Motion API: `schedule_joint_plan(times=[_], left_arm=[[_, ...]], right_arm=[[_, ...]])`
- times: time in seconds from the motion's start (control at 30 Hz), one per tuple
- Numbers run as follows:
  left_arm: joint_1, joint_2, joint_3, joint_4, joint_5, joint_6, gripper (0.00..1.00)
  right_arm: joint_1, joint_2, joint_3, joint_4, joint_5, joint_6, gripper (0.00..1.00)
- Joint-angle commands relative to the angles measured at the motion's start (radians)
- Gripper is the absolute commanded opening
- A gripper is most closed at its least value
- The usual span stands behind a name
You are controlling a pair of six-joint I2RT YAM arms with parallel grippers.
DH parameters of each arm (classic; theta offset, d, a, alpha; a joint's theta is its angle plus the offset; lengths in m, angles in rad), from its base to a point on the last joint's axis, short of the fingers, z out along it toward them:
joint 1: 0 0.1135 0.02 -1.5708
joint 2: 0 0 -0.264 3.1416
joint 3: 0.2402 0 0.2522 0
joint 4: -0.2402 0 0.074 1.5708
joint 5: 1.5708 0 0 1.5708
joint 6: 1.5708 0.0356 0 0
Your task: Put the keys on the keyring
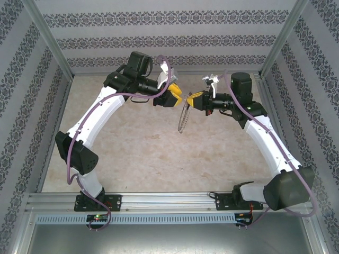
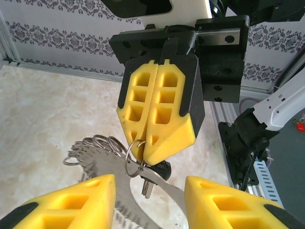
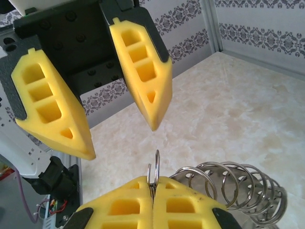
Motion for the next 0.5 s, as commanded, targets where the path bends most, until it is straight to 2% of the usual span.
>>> schedule_joint_plan(times=[0.0,0.47], left_arm=[[0.010,0.004,0.048,-0.068,0.036,0.049,0.42],[0.011,0.085,0.118,-0.086,0.086,0.037,0.41]], right_arm=[[0.016,0.007,0.044,0.015,-0.039,-0.034,0.00],[0.038,0.013,0.048,0.022,-0.047,-0.034,0.00]])
